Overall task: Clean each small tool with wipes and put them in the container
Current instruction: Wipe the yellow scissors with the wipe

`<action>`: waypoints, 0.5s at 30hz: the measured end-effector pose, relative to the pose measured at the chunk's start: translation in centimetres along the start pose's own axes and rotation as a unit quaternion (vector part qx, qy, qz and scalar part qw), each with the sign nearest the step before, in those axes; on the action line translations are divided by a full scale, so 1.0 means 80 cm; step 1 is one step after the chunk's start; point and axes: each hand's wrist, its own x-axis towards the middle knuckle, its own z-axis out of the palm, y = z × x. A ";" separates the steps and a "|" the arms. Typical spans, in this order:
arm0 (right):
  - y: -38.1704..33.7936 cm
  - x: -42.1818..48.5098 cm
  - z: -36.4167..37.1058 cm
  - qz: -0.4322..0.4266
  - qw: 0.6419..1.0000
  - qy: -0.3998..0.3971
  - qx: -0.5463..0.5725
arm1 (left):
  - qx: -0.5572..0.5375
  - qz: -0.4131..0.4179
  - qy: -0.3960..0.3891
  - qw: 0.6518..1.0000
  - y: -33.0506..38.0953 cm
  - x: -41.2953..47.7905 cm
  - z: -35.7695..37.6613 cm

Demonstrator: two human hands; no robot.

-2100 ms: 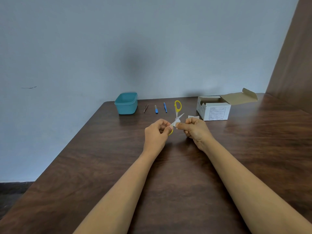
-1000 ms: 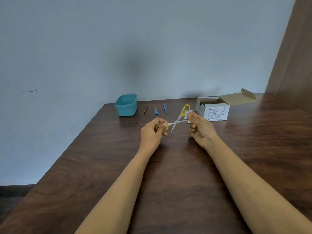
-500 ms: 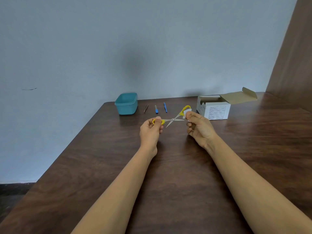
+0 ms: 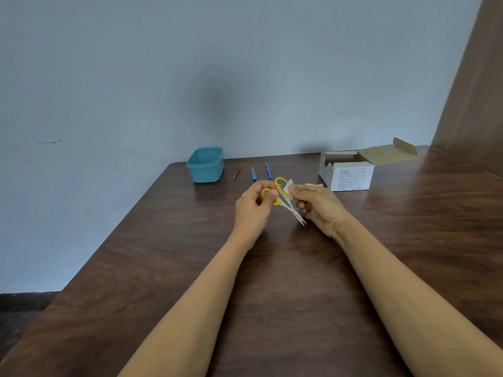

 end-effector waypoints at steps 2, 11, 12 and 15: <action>0.000 0.000 0.000 0.005 1.000 0.000 -0.007 | 0.001 0.005 0.006 1.000 0.000 -0.001 0.001; 0.002 -0.001 0.005 0.007 0.988 -0.028 -0.149 | 0.016 0.013 0.082 0.996 0.000 0.002 -0.002; 0.001 -0.001 0.005 0.011 0.987 -0.030 -0.158 | 0.014 0.010 0.088 0.996 0.002 0.003 -0.003; 0.000 -0.002 0.008 0.012 0.982 -0.040 -0.184 | 0.006 0.002 0.104 0.995 0.004 0.004 -0.007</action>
